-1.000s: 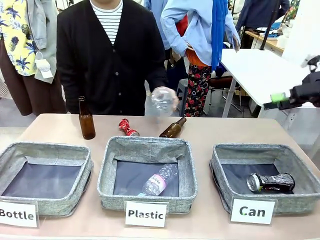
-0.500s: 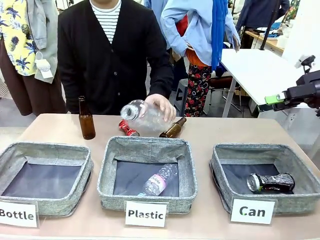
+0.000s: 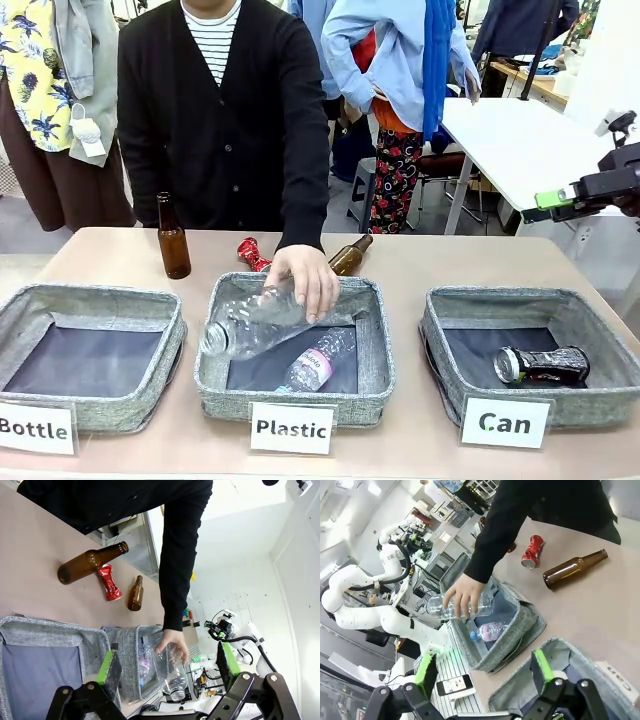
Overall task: Sort the can waste into the basket.
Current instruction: Pick up the can waste from the table and place it in the right Fabric basket.
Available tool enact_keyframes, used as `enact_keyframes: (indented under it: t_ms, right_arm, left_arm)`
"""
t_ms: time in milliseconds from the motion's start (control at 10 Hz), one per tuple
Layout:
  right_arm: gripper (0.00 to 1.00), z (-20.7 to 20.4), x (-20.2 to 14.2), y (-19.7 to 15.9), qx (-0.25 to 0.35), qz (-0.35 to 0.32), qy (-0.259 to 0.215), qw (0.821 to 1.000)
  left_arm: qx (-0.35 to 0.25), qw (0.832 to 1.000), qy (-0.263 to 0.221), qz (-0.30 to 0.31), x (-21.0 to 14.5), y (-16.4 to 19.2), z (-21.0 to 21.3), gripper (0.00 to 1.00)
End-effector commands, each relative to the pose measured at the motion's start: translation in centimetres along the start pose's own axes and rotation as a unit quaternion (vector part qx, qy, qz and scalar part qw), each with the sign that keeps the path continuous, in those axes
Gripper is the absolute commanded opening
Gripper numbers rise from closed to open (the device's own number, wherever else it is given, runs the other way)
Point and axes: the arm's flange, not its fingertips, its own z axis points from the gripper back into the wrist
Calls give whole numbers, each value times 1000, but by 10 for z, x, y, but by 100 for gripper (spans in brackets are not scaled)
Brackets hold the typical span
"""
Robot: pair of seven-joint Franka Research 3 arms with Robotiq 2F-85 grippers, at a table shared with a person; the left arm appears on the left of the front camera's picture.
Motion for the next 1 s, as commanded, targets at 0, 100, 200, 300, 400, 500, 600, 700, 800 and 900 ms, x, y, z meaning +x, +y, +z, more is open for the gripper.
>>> enact_keyframes:
  t_ms: [0, 100, 200, 300, 400, 500, 600, 700, 800, 900]
  right_arm:
    - [100, 2, -1, 2, 4, 10, 3, 1000]
    - [100, 2, -1, 2, 4, 10, 3, 1000]
    - [100, 2, -1, 2, 4, 10, 3, 1000]
    - [100, 2, -1, 2, 4, 10, 3, 1000]
    - [100, 2, -1, 2, 4, 10, 3, 1000]
    - [100, 2, -1, 2, 4, 10, 3, 1000]
    - [100, 2, -1, 2, 4, 10, 3, 1000]
    - [100, 2, -1, 2, 4, 10, 3, 1000]
    - [100, 2, -1, 2, 4, 10, 3, 1000]
    - [100, 2, -1, 2, 4, 10, 3, 1000]
  left_arm:
    - [-4, 1000, 1, -11, -1, 1, 0, 100]
    - [-4, 1000, 1, -11, -1, 1, 0, 100]
    - [0, 1000, 0, 0, 0, 0, 0, 100]
    - [17, 999, 40, -17, 8, -16, -19, 100]
    - [43, 995, 82, -37, 13, -36, -44, 100]
    - [79, 985, 135, -72, 12, -59, -79, 100]
    - [117, 972, 177, -99, 4, -73, -115, 100]
    - [185, 960, 177, -117, -1, -81, -149, 100]
    - [231, 942, 213, -115, -12, -85, -181, 100]
    - [271, 927, 216, -142, -34, -96, -209, 100]
